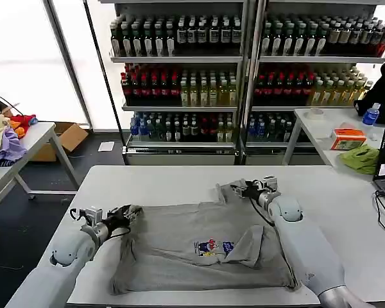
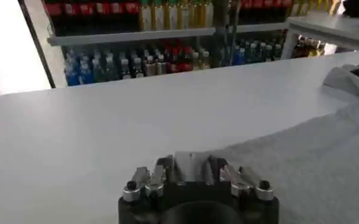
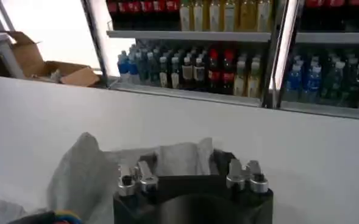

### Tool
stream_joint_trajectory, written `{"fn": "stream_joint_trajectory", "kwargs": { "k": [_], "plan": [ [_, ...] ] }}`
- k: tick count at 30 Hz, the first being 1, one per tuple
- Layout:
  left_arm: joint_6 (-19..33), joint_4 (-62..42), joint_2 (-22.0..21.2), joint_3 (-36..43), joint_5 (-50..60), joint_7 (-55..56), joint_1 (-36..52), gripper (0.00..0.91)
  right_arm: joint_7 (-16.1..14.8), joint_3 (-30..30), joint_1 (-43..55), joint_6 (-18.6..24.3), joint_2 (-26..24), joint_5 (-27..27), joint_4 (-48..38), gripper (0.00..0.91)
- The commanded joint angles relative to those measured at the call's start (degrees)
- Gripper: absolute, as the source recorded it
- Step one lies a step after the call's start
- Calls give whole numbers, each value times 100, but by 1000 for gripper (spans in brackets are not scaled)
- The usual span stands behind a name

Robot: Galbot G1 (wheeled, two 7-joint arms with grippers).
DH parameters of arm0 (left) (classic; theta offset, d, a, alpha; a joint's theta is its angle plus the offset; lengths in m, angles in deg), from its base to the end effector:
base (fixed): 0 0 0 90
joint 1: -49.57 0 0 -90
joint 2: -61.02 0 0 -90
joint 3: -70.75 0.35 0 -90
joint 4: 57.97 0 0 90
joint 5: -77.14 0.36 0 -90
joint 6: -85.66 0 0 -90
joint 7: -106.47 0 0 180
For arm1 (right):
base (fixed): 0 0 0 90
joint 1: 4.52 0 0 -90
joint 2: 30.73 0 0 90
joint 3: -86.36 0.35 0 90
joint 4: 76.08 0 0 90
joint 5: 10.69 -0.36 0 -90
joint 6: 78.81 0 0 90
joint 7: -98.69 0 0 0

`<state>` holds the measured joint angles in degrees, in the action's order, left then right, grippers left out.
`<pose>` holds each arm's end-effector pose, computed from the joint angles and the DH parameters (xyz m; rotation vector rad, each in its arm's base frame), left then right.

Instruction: Fold and organize the clothes.

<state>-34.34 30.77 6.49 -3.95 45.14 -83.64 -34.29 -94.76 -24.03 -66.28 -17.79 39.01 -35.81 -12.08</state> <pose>0.3822 0.1303 -0.3075 -0.4621 -2.5083 -0.0985 0.5111 -0.0701 -0.3106 0.4745 -2.5318 0.0050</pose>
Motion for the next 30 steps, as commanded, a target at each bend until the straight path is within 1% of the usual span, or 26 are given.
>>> {"fn": "stream_joint_trajectory", "kwargs": {
  "k": [1,6,12,20,22,23,25,30],
  "plan": [
    [-49,-21,-15,88,3,-20,23,10,13,-14,0,-21,33,-50,-55,0],
    [-2,-16,-1,64,-13,4,17,10,23,24,-33,-3,37,-161,22,0],
    [49,194,29,-25,-164,76,21,10,81,195,-228,4,-41,-383,492,0],
    [121,842,170,-321,-379,289,-232,10,192,623,-938,-5,-411,-1002,1720,0],
    [135,1056,218,-452,-420,302,-388,10,268,815,-1188,-20,-519,-1160,2213,0],
    [132,1115,230,-484,-444,302,-445,10,292,871,-1259,-24,-558,-1221,2318,0],
    [102,1372,252,-619,-519,318,-618,10,371,1036,-1588,-22,-648,-1453,2904,0],
    [113,1755,270,-805,-511,317,-977,20,479,1393,-2325,-28,-869,-1667,3817,0]
  ]
}}
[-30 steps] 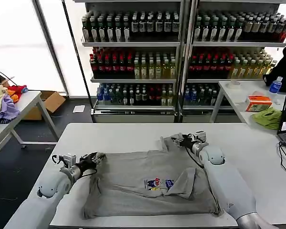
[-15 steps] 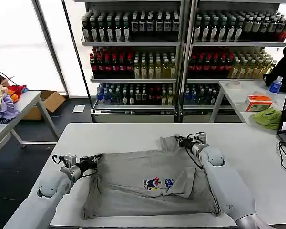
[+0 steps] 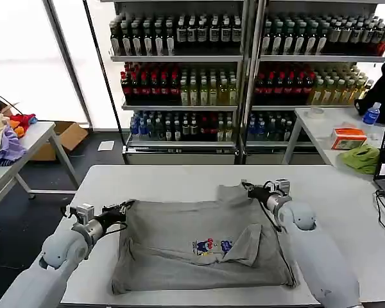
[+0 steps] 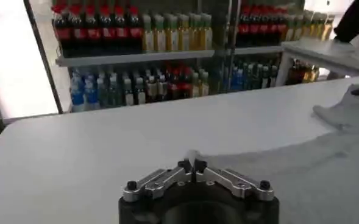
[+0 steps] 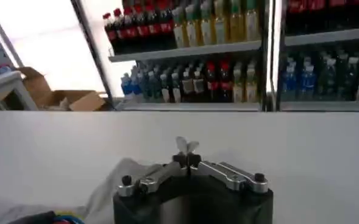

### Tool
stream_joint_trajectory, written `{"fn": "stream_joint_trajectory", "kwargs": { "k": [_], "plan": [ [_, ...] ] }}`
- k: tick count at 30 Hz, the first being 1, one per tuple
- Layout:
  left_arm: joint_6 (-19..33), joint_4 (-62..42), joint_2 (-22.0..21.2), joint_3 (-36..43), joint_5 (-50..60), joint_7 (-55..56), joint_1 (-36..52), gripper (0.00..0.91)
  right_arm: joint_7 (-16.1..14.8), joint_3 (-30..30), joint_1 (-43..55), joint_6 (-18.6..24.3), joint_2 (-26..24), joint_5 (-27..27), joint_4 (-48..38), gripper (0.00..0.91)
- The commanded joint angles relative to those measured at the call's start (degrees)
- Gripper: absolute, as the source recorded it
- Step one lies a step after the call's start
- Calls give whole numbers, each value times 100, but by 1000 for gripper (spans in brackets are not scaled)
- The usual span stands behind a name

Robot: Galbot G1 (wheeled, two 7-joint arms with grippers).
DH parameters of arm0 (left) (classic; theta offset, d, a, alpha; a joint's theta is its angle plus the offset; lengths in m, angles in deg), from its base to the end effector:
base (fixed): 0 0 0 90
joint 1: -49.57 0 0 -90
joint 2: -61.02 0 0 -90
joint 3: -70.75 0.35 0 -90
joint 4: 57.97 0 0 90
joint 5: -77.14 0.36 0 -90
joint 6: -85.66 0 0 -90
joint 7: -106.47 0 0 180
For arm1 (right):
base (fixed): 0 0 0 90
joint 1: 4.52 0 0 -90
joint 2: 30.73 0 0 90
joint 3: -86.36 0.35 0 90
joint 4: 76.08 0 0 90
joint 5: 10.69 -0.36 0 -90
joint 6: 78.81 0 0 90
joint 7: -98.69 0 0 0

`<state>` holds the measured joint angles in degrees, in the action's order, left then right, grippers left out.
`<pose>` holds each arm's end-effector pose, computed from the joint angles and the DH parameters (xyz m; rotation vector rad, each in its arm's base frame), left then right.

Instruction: Fold and organize the clothes.

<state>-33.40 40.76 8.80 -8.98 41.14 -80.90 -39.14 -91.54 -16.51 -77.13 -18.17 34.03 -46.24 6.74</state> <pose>0.3562 0.1308 -0.2644 -0.4734 -2.6271 -0.0658 0.4492 -0.0965 -0.2693 0.4970 -2.6712 -0.1903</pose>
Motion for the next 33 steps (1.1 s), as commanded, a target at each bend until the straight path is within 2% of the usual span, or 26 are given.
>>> {"fn": "stream_joint_trajectory", "kwargs": {
  "k": [1,4,12,19,25,33],
  "plan": [
    [22,824,46,-347,-106,57,-569,10,189,728,-1435,1,-400,-638,2140,0],
    [29,1048,85,-491,-55,63,-858,10,270,1024,-1941,-70,-470,-841,2648,0],
    [-11,1710,194,-829,187,144,-1598,10,245,1674,-3175,-58,-587,-839,3423,0],
    [-31,2514,124,-1418,330,146,-2902,10,214,2213,-4461,43,-662,-878,4007,0],
    [-31,2932,-91,-1510,794,158,-3679,10,265,2297,-4975,124,-590,-631,4010,0],
    [-1,3202,-513,-1349,1537,143,-4600,10,415,2154,-5064,128,-482,-268,3872,0]
  ]
}}
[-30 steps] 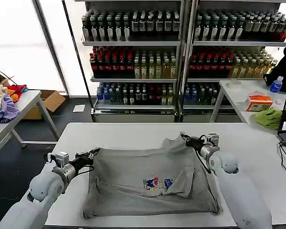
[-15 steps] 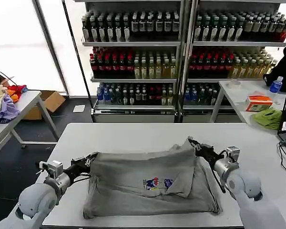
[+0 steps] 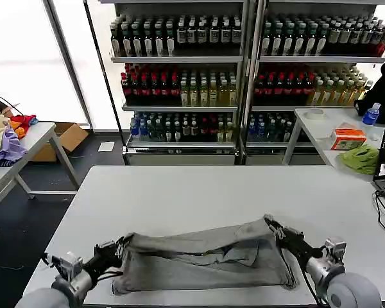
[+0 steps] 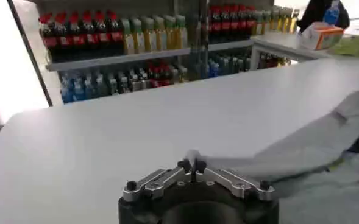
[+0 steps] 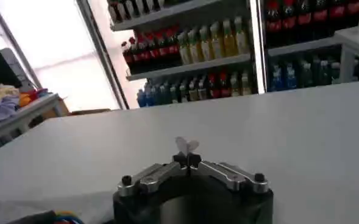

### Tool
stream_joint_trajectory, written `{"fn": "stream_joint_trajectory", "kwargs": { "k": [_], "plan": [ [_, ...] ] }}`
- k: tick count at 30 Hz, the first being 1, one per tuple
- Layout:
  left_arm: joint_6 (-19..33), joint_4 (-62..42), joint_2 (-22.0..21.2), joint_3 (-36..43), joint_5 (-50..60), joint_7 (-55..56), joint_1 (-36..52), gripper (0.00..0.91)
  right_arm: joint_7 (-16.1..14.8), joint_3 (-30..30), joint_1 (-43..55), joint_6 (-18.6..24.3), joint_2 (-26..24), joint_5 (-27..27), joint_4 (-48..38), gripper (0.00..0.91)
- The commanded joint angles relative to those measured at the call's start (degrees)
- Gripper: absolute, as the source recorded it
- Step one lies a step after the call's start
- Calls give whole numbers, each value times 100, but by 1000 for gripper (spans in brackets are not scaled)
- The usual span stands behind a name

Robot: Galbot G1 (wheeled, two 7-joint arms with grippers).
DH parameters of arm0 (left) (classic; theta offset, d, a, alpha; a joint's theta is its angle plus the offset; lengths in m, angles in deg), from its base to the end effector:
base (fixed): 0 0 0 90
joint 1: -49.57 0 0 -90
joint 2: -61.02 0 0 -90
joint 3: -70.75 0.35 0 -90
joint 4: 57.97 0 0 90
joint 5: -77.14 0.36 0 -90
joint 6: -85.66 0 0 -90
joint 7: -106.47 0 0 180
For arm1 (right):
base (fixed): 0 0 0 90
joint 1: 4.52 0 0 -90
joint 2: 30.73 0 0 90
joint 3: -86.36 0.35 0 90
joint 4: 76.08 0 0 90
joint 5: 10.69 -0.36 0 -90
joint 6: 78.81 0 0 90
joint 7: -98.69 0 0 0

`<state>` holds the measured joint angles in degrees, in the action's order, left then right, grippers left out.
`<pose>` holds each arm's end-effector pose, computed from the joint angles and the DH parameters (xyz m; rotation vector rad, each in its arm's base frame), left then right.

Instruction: Fold and organize the clothes.

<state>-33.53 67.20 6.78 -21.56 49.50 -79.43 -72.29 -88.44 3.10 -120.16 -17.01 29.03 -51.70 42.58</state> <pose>0.1923 0.0930 -0.2476 -0.5238 -2.5666 -0.1551 0.2246 -0.1213 -0.2570 0.4395 -2.6448 -0.2433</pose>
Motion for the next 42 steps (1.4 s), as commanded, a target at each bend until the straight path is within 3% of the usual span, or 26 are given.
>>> {"fn": "stream_joint_trajectory", "kwargs": {
  "k": [1,2,3,8,11,14,18,21,23,26,30,41,42],
  "plan": [
    [5,558,-351,-77,741,-5,-1331,20,107,174,-752,20,18,304,277,272],
    [-11,550,-367,-65,827,-9,-1370,645,105,167,-740,30,15,311,276,836],
    [-107,526,-413,-53,889,10,-1368,907,95,163,-696,32,5,290,280,907],
    [-187,615,-437,-111,905,48,-1282,907,113,222,-392,214,-56,245,205,907],
    [-265,644,-392,-300,807,133,-1099,907,-3,299,-198,552,-123,293,116,907],
    [-278,573,-337,-544,589,274,-892,907,-217,401,-65,1123,-108,458,53,907],
    [-223,638,-369,-819,500,448,-825,907,-570,606,-121,2102,107,1335,-101,907],
    [-12,686,-563,-722,490,750,-881,907,-676,675,-244,2944,230,1235,-375,907],
    [482,649,-786,-461,526,1227,-931,907,-748,709,-308,3273,287,1248,-636,907],
    [977,463,-1223,47,844,1864,-923,907,-674,768,-400,3321,332,1182,-809,907],
    [1296,225,-1504,414,1209,1904,-912,907,-572,838,-470,3328,401,1155,-928,907],
    [1257,-508,-1916,822,1642,2015,-455,907,-478,869,-525,3236,343,1107,-846,907],
    [1259,-545,-1939,819,1657,2011,-438,826,-480,875,-517,3227,314,1108,-848,907]
  ]
}}
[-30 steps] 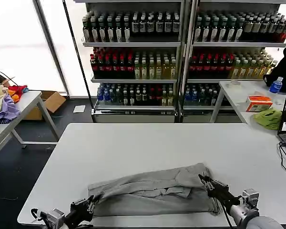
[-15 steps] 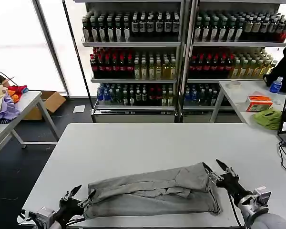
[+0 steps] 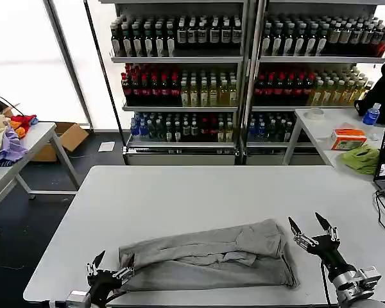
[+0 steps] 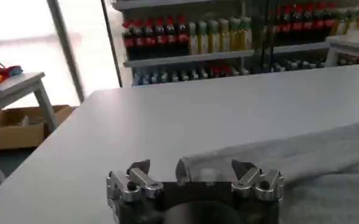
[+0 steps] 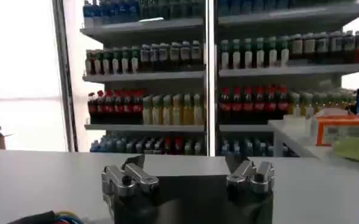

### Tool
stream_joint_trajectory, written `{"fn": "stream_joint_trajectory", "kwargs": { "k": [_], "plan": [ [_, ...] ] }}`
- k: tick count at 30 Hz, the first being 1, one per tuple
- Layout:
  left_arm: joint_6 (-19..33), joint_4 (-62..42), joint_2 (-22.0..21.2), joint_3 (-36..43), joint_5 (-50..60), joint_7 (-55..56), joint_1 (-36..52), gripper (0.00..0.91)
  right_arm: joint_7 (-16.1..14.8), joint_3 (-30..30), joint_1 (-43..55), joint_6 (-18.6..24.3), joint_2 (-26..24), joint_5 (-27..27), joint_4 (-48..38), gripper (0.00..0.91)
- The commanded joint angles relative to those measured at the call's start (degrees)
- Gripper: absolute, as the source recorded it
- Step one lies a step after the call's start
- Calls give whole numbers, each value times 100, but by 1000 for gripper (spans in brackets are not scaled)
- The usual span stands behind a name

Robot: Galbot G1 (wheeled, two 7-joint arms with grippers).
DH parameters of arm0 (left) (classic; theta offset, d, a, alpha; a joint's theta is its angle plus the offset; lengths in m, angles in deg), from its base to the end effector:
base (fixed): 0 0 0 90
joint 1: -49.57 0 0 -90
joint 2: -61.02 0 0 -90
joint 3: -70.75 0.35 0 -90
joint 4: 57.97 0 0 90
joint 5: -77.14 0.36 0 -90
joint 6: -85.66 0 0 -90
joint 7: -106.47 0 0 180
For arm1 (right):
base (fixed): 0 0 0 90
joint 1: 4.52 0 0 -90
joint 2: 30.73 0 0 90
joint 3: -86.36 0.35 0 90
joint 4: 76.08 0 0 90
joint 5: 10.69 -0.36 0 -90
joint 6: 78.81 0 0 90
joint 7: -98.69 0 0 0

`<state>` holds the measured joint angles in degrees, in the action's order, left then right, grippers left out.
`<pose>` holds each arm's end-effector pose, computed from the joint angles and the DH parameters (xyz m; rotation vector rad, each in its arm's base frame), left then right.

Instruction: Fold and organize the clothes.

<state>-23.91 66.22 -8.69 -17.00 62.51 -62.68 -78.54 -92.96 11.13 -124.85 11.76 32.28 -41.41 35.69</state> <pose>0.1461 0.0403 -0.2958 -0.0534 -2.7015 -0.1232 0.2012 -0.1742 -0.2964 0.2466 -3.0668 -0.0157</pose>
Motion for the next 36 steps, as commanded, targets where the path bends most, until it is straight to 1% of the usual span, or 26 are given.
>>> {"fn": "stream_joint_trajectory", "kwargs": {
  "k": [1,2,4,5,6,8,9,10,11,12,13,14,16,27,31,34,36],
  "plan": [
    [301,-518,-401,360,358,319,199,796,-28,75,-40,337,-32,76,-155,907],
    [301,-550,-415,356,356,300,206,756,-26,79,-25,321,-49,61,-147,907],
    [284,-629,-440,351,379,243,229,615,-28,89,4,295,-75,25,-133,907],
    [274,-645,-444,348,376,218,235,584,-22,89,10,283,-86,3,-125,907],
    [251,-686,-441,338,372,175,247,504,-30,91,20,262,-97,-4,-117,907],
    [245,-737,-431,331,375,158,271,464,-31,94,21,250,-97,-9,-104,907],
    [231,-789,-426,334,375,119,268,383,-27,98,19,241,-88,-37,-88,907],
    [211,-795,-434,348,364,122,258,262,-27,100,16,233,-84,-53,-77,907],
    [203,-789,-439,358,348,117,253,191,-21,102,17,229,-83,-59,-76,907],
    [208,-781,-455,374,345,94,227,20,-10,108,24,221,-80,-62,-83,907],
    [221,-774,-467,390,353,115,219,20,-8,111,30,219,-77,-78,-88,907],
    [262,-768,-485,405,353,136,213,0,0,113,35,217,-79,-90,-89,907],
    [416,-756,-511,411,365,206,217,0,5,111,38,204,-86,-116,-90,907],
    [352,-772,-567,396,218,107,205,0,31,140,57,164,-75,-195,-55,907],
    [345,-640,-541,270,87,111,224,0,38,165,63,136,-90,-254,-40,907],
    [378,-538,-301,-98,53,-110,230,0,52,199,69,124,-118,-307,-34,907],
    [383,-505,-54,-488,62,-458,218,0,53,230,70,124,-128,-328,-30,907]
  ]
}}
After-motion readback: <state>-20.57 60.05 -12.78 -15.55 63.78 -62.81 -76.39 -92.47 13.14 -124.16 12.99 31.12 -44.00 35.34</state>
